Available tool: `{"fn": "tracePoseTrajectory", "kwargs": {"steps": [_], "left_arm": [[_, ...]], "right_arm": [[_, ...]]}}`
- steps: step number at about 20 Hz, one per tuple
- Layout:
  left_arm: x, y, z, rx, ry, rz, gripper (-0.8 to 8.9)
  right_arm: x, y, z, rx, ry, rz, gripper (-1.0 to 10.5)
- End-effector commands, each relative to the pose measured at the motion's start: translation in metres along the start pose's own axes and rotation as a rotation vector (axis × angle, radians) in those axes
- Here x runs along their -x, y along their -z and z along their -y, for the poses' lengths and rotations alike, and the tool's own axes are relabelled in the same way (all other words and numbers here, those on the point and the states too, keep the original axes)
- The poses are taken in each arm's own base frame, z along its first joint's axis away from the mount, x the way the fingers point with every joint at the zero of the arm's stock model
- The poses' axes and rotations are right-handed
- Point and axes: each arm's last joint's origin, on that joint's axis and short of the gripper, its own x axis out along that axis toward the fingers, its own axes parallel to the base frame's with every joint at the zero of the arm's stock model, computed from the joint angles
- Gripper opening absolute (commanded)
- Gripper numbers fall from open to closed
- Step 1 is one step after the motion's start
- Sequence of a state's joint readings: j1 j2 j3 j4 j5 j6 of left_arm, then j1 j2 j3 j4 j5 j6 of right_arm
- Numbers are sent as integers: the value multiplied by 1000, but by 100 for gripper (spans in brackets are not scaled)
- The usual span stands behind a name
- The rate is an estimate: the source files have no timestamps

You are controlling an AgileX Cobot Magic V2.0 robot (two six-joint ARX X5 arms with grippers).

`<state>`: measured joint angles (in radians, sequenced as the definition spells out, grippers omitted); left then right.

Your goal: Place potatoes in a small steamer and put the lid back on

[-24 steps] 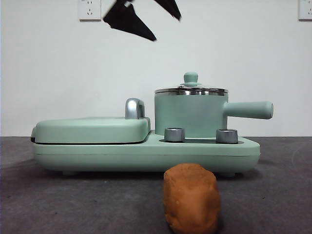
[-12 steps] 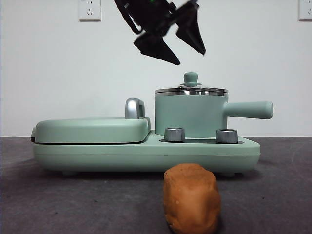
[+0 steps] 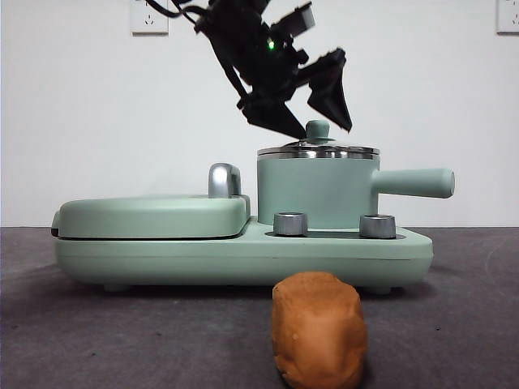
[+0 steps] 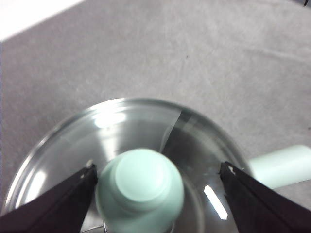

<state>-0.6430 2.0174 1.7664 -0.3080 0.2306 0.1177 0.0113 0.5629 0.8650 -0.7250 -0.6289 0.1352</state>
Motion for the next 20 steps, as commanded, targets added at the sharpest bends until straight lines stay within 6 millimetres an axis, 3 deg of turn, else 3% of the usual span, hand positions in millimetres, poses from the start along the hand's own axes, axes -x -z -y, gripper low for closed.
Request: {"fn": "tracePoseTrajectory", "kwargs": {"steps": [1, 9, 15, 20], "left_arm": [[-5, -6, 2, -38, 0, 39, 398], [-5, -7, 2, -39, -1, 44, 116], [-5, -8, 2, -41, -2, 53, 109], [13, -36, 3, -39, -4, 65, 109]], "right_arm": [[2, -5, -2, 17, -5, 15, 517], [2, -5, -2, 16, -5, 15, 517], [2, -5, -2, 16, -5, 15, 517], [3, -6, -3, -70, -12, 19, 516]]}}
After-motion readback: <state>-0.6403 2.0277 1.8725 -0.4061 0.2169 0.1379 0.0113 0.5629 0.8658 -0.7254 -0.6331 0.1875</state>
